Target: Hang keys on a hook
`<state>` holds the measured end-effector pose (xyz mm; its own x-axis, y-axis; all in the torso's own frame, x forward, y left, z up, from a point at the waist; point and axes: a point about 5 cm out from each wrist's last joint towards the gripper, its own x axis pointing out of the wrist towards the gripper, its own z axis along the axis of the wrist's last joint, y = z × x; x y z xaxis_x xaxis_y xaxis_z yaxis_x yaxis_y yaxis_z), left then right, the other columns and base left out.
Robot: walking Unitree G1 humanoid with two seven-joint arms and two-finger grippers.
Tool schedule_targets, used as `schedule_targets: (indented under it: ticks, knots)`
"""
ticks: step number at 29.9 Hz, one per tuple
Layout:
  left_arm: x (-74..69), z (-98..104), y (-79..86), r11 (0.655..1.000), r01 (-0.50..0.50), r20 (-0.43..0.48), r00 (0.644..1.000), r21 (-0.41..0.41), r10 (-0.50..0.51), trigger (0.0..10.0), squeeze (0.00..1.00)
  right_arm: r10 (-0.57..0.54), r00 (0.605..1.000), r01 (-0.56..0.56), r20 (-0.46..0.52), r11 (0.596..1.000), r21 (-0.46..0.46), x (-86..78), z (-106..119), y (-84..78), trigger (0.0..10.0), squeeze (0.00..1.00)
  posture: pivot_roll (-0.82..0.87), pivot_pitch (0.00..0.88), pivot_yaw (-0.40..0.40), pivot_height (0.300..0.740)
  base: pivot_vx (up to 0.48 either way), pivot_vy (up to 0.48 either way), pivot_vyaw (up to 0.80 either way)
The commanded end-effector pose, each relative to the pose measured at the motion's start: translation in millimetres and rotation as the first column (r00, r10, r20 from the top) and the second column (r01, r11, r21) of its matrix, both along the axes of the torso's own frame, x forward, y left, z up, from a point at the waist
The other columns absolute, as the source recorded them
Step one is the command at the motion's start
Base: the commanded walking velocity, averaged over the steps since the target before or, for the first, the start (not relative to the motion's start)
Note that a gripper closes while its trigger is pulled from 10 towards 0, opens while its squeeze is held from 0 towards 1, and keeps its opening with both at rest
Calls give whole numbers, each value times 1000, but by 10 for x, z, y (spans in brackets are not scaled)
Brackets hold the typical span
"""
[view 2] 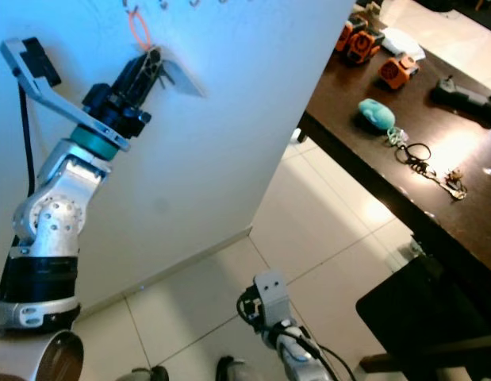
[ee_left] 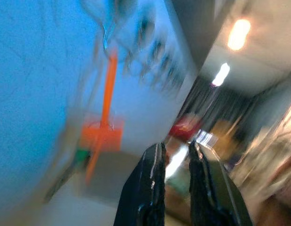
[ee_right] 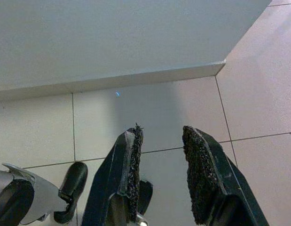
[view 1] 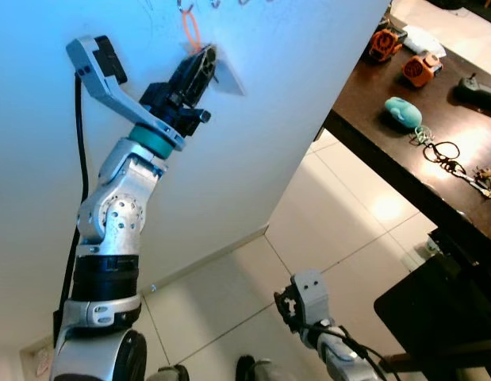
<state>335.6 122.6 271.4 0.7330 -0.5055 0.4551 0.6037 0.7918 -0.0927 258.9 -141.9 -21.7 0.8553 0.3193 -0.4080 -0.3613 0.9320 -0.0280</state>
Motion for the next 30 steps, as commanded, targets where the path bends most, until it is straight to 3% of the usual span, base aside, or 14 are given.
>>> schedule_targets:
  ticks: [1,5,6,7,9,15,16,18,19,20,21,23,24,30]
  knots:
    - [-1,-316,-63,986,-49,-48,997,161,58,10000,0,-11,999,11,-45,1000,-10,-94,-86,-40,10000,0,-65,130,-40,740,0,0,0]
    - [-39,-605,-29,963,-88,-94,989,256,115,10000,0,-14,999,13,-45,1000,-9,-103,-91,-44,10000,0,-64,134,-36,740,0,0,0]
    - [-173,-1172,22,885,-93,-165,968,455,187,10000,0,-18,999,17,-51,1000,-10,-131,-110,-54,10000,0,-65,137,-35,740,0,0,0]
    - [-173,-1172,22,885,-93,-165,968,455,187,10000,0,-18,999,17,-51,1000,-10,-131,-110,-54,10000,0,-65,137,-35,740,0,0,0]
    - [-405,-1946,178,800,-27,-356,886,600,296,10000,0,-25,997,24,-67,1000,-13,-184,-149,-74,10000,0,-62,140,-37,740,0,0,0]
    - [-502,-2179,244,777,-1,-420,841,630,342,10000,0,-28,997,27,-74,1000,-14,-205,-164,-83,10000,0,-62,140,-37,740,0,0,0]
    - [-641,-2510,344,715,45,-488,760,698,429,10000,0,-32,995,29,-95,999,-27,-249,-200,-107,10000,0,-63,140,-38,740,0,0,0]
    - [-641,-2510,344,715,45,-488,760,698,429,10000,0,-32,995,29,-95,999,-27,-249,-200,-107,10000,0,-63,140,-38,740,0,0,0]
    - [-905,-2924,504,644,100,-551,626,759,552,10000,0,-41,988,32,-147,997,-65,-364,-290,-180,10000,0,-58,139,-46,740,0,0,0]
    - [-905,-2924,504,644,100,-551,626,759,552,10000,0,-41,988,32,-147,997,-65,-364,-290,-180,10000,0,-58,139,-46,740,0,0,0]
    - [-1180,-3213,640,579,154,-567,508,801,649,10000,0,-53,977,32,-205,994,-106,-502,-383,-268,10000,0,-57,138,-51,740,0,0,0]
    - [-1180,-3213,640,579,154,-567,508,801,649,10000,0,-53,977,32,-205,994,-106,-502,-383,-268,10000,0,-57,138,-51,740,0,0,0]
    - [-1383,-3374,721,532,200,-561,436,823,704,10000,0,-61,967,28,-246,990,-137,-606,-446,-331,10000,0,-57,138,-51,740,0,0,0]
    - [-1530,-3468,752,487,264,-553,435,833,710,10000,0,-68,954,20,-290,986,-167,-712,-510,-377,10000,0,-63,121,-51,740,0,0,0]
